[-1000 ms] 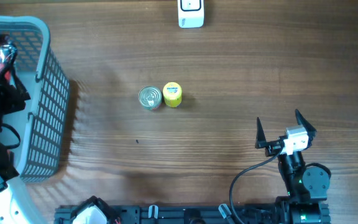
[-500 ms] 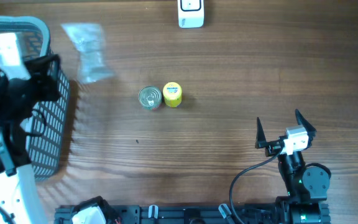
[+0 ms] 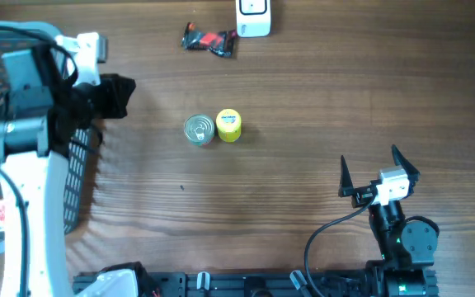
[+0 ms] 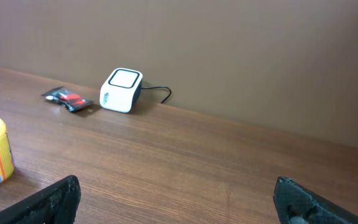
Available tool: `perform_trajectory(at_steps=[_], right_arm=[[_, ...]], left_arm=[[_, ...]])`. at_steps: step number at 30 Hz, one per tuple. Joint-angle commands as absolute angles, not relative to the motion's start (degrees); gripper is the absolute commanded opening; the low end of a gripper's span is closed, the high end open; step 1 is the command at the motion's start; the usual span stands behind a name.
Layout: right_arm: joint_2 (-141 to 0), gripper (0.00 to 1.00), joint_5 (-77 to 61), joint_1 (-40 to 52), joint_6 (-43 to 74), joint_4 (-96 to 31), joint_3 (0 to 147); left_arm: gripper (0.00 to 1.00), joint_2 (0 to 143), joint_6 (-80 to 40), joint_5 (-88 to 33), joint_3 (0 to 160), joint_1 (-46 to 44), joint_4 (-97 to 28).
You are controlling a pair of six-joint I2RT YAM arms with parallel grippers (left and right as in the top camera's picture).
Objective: Scan the item barcode
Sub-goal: 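Release the package beside the scanner and raise the left gripper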
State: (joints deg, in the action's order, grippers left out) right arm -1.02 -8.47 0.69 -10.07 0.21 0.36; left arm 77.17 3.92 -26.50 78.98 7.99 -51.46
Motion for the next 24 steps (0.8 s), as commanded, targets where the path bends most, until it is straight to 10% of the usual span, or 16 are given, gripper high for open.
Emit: perform_trajectory(at_steps=[1,24], right_arm=[[-0.97,1.00,-7.73,0.91,-9.02,0.43,0.30],[-0.97,1.00,-7.73,0.91,-9.02,0.43,0.30]], left_arm=[[0.15,80.38,3.81,-25.17,79.88,7.18,-51.46],[0.24,81.67,3.81,-24.12,79.88,7.18,-50.39]])
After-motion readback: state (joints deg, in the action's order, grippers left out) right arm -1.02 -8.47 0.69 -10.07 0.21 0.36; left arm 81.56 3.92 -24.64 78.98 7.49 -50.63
